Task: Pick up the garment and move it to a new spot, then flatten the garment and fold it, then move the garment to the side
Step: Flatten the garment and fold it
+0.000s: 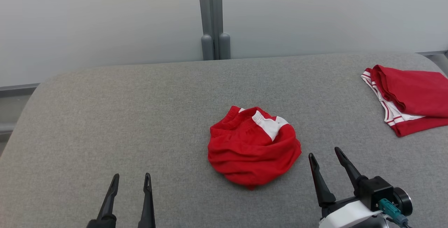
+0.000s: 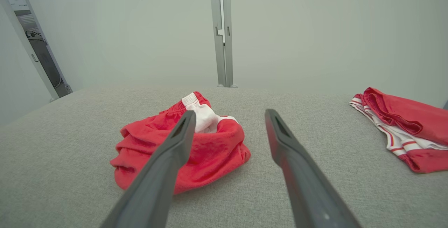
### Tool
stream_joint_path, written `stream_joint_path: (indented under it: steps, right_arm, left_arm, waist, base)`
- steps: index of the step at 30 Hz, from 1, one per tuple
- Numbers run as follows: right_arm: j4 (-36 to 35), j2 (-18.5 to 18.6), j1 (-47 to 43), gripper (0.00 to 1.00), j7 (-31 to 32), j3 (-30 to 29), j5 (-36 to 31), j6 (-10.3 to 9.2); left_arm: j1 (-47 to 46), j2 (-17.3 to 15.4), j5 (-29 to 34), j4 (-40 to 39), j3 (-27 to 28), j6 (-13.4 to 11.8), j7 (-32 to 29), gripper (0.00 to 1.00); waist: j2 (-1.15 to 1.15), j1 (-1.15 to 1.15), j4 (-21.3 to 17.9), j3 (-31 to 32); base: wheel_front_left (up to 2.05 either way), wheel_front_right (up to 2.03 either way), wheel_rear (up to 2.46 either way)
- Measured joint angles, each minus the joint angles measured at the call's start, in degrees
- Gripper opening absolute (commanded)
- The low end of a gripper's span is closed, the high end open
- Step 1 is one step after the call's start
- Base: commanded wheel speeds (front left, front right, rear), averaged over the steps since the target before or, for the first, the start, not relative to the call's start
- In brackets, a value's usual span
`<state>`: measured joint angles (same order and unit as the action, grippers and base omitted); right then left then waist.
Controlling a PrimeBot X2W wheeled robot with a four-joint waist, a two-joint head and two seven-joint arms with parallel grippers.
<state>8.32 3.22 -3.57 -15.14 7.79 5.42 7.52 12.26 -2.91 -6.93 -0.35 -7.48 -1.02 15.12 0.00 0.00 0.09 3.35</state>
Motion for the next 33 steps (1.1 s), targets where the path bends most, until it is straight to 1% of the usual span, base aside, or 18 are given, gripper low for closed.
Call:
stream_joint_path:
  steps: [27,28,30,33]
  right_arm:
    - [0.4,-0.2,0.0,1.00,0.0,0.0,0.1,-0.01]
    - [0.5,-0.2,0.0,1.00,0.0,-0.1,0.1,0.00]
    - [0.6,-0.2,0.0,1.00,0.0,-0.3,0.1,0.00]
    - [0.8,-0.2,0.3,1.00,0.0,0.1,0.1,-0.01]
  left_arm:
    - [-0.1,0.0,1.0,0.6,-1.5,0.0,0.0,1.00]
    - [-0.2,0.0,1.4,1.1,-1.9,0.2,0.0,1.00]
    - [-0.6,0.0,3.6,2.6,-3.3,1.3,0.0,1.00]
    - [-2.8,0.0,5.1,6.0,-5.8,3.1,0.0,1.00]
  waist:
    - [0.00,0.00,-0.2,-0.2]
    - [0.00,0.00,-0.2,-0.3]
    - [0.00,0.00,-0.2,-0.6]
    - [0.00,0.00,-0.4,-1.2]
  base:
    - [0.00,0.00,0.00]
    - [0.00,0.00,0.00]
    - [0.00,0.00,0.00]
    - [0.00,0.00,0.00]
